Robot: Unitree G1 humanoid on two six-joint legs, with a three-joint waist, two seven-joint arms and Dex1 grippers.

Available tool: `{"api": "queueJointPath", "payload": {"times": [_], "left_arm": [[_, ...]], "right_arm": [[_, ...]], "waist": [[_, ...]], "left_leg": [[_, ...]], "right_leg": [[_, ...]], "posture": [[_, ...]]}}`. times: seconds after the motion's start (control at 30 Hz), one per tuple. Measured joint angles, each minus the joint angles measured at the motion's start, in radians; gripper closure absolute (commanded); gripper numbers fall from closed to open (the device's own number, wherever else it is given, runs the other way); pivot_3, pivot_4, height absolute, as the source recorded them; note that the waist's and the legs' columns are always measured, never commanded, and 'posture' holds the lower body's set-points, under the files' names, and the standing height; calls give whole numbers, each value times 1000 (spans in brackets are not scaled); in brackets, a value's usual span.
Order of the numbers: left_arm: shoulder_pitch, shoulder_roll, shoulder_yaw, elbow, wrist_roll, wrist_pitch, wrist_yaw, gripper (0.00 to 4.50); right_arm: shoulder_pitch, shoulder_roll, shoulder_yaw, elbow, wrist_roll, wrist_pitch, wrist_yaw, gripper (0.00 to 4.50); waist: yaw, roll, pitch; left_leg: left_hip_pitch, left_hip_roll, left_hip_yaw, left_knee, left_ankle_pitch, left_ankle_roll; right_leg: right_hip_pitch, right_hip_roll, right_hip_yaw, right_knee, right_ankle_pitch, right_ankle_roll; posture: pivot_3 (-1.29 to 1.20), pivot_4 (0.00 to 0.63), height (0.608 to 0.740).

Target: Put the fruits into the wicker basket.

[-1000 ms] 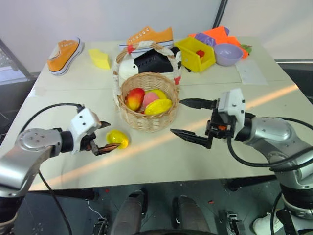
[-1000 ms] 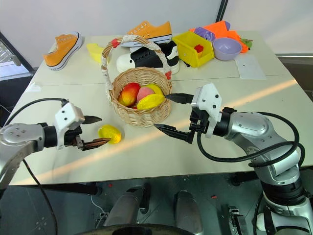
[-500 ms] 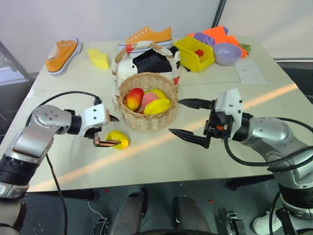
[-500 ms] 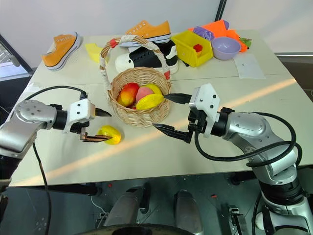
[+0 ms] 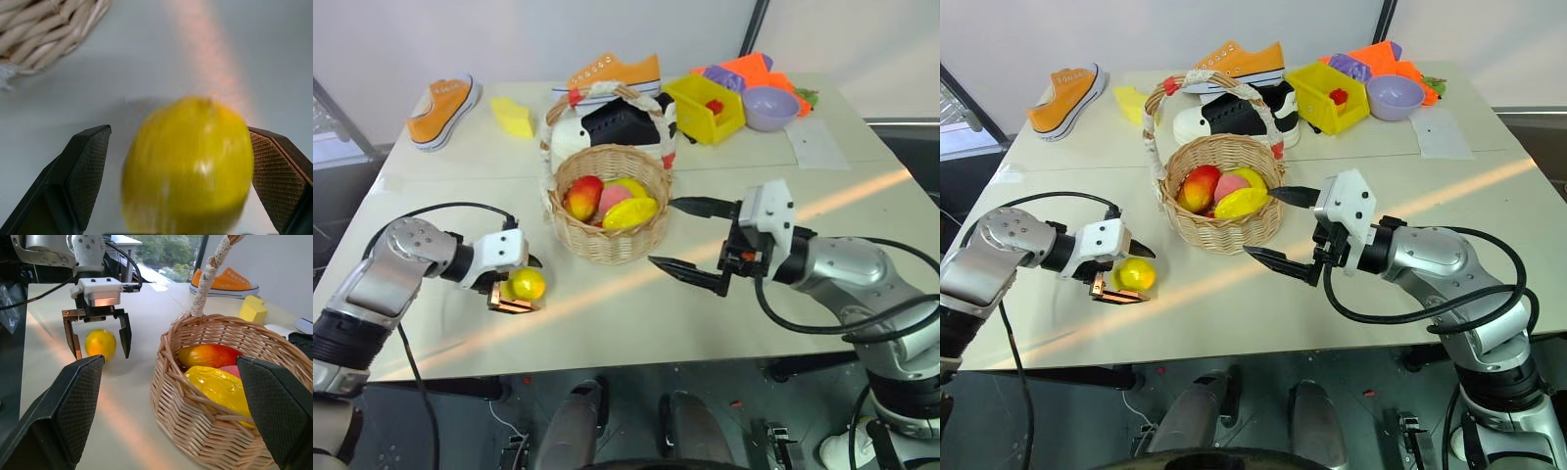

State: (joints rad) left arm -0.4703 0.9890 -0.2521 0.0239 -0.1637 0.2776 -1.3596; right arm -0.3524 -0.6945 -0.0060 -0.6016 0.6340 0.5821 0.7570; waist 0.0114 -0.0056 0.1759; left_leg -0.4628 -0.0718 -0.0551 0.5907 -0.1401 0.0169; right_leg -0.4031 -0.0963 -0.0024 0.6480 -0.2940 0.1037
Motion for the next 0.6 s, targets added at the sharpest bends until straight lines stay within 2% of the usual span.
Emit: {"api": "queueJointPath", "payload": {"times": [0.03, 0.13, 0.37, 0.47, 0.6], "left_arm": [[3, 0, 1, -1, -1, 4, -4, 859], [18, 0, 7, -9, -2, 20, -11, 2111], [37, -9, 86, -22, -43, 67, 37, 2111], [31, -24, 201, -109, -175, 189, 61, 2111], [-64, -144, 317, -236, -319, 324, 197, 2111]], "right_arm": [[-1, 0, 1, 1, -2, -1, 2, 0], [-3, 2, 1, 7, -6, -3, 7, 0], [-4, 5, 1, 15, -22, -8, 10, 0], [-2, 4, 0, 17, -25, -11, 16, 0], [9, -5, -17, 24, -31, -20, 21, 0]], "waist": [[-1, 0, 0], [-2, 0, 0], [-2, 0, 0], [0, -1, 1], [3, -1, 0]], "left_leg": [[0, 0, 0, 0, 0, 0], [0, 0, 0, 0, 0, 0], [0, 0, 0, 0, 0, 0], [-1, 0, 0, 1, 0, 0], [0, 0, -1, 3, 0, 0]], "right_leg": [[0, 0, 0, 0, 0, 0], [0, 0, 0, 0, 0, 0], [0, 0, 0, 0, 0, 0], [0, 0, 0, 0, 0, 0], [4, 0, -1, 0, 0, 0]], "posture": [[0, 150, 740], [0, 150, 740], [0, 150, 740], [0, 150, 740], [0, 150, 740]]}}
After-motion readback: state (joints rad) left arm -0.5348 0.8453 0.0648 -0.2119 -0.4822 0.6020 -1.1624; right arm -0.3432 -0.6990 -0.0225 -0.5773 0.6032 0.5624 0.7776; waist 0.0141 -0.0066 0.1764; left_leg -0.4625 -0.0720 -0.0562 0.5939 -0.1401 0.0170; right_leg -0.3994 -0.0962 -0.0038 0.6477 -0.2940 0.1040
